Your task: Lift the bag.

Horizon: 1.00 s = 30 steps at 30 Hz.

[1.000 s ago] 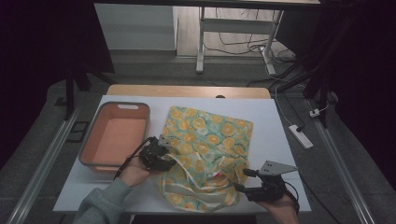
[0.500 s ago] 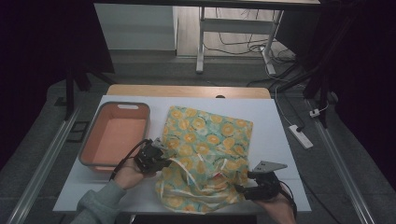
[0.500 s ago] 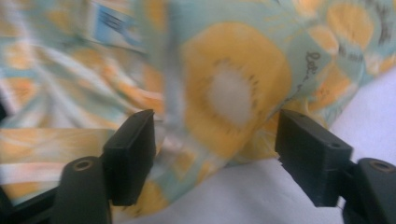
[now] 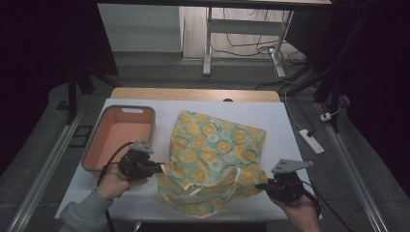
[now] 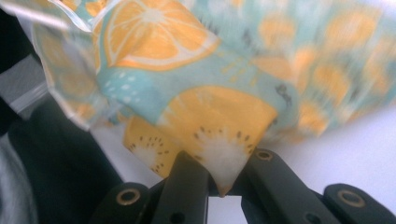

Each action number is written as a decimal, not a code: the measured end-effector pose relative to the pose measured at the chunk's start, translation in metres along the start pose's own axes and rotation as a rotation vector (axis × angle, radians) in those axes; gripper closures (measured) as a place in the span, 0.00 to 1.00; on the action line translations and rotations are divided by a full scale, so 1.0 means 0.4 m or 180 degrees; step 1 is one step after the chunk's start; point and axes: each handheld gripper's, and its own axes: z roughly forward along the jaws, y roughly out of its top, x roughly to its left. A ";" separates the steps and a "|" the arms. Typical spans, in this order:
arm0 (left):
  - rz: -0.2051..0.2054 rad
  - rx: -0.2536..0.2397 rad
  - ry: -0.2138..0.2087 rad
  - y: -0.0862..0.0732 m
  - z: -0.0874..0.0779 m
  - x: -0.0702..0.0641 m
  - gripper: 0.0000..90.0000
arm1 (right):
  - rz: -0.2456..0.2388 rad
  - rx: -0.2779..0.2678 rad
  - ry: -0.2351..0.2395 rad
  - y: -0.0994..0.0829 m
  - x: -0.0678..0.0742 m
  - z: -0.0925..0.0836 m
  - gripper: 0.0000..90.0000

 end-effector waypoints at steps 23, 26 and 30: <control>0.0068 -0.1410 0.0098 0.202 -0.247 0.025 0.99 | -0.0105 -0.1464 -0.0470 0.331 -0.127 -0.159 0.99; 0.0025 -0.1292 0.0171 0.216 -0.208 0.046 0.99 | -0.0018 -0.1455 -0.0528 0.333 -0.156 -0.145 0.99; -0.0081 -0.1020 0.0225 0.217 -0.124 0.086 0.98 | 0.0047 -0.1230 -0.0591 0.325 -0.188 -0.083 0.99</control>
